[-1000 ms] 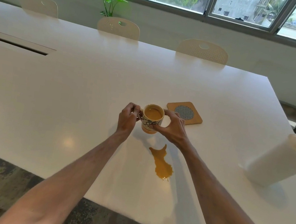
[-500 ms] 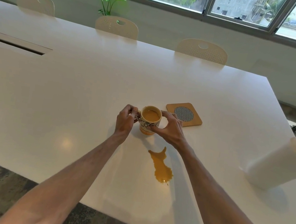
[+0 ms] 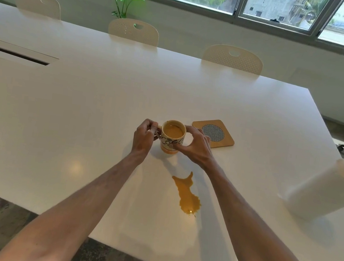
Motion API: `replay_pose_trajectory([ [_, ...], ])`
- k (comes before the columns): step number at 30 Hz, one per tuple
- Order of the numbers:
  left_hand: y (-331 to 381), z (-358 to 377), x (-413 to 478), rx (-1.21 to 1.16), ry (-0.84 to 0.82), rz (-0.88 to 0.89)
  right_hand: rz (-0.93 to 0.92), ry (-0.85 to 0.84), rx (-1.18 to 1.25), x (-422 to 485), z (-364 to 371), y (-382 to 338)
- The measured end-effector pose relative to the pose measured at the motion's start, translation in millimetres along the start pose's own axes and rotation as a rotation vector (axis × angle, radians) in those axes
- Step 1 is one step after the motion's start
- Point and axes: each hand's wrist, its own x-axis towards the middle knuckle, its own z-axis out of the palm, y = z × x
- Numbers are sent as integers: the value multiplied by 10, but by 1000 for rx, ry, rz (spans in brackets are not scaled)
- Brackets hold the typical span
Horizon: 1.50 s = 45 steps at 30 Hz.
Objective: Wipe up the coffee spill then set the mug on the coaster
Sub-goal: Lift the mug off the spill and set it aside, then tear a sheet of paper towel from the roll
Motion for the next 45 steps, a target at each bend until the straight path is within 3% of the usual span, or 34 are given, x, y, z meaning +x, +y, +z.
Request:
replay_pose_trajectory([
  [20,-97,-22,100,4,25,-14,55,-23,64,37,123,2],
  [24,-49,8,61,51,121,13,71,-61,132,-30,75,11],
  [27,-23,33,13,152,217,142,100,-27,181,-113,28,54],
  [32,96,198,-219,281,286,541,216,206,221,-399,-14,101],
  [39,182,907,-765,387,14,831,324,352,266,-1010,-179,213],
  [45,159,1557,-1226,344,-262,800,380,424,293,-1640,-600,500],
])
